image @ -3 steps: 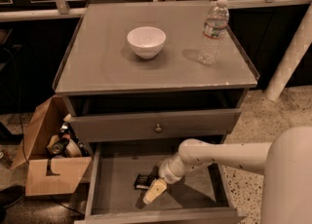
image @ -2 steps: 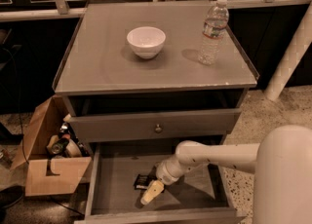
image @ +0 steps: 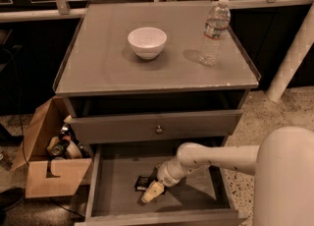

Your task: Pick rxbar chocolate from middle drawer and place on counter

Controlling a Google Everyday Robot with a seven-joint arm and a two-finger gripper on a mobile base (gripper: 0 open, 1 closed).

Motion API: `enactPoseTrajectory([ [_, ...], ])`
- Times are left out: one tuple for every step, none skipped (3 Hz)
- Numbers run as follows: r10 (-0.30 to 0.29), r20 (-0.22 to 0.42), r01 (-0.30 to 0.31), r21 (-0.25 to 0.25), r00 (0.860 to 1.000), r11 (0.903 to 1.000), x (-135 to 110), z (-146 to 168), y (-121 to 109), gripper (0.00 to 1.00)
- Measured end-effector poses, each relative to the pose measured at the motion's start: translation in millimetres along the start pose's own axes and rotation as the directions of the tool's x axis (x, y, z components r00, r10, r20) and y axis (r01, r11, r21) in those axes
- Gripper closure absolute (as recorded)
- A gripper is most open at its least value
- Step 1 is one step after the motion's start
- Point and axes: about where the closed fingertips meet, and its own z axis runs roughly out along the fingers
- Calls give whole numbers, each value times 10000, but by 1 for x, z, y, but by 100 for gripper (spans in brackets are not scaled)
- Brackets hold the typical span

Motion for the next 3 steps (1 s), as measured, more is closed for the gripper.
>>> enactPoseTrajectory([
  [0,0,0,0,10000,10000,0,0,0,42],
  [0,0,0,-1,10000,10000,0,0,0,66],
  [0,0,0,-1,10000,10000,0,0,0,89],
])
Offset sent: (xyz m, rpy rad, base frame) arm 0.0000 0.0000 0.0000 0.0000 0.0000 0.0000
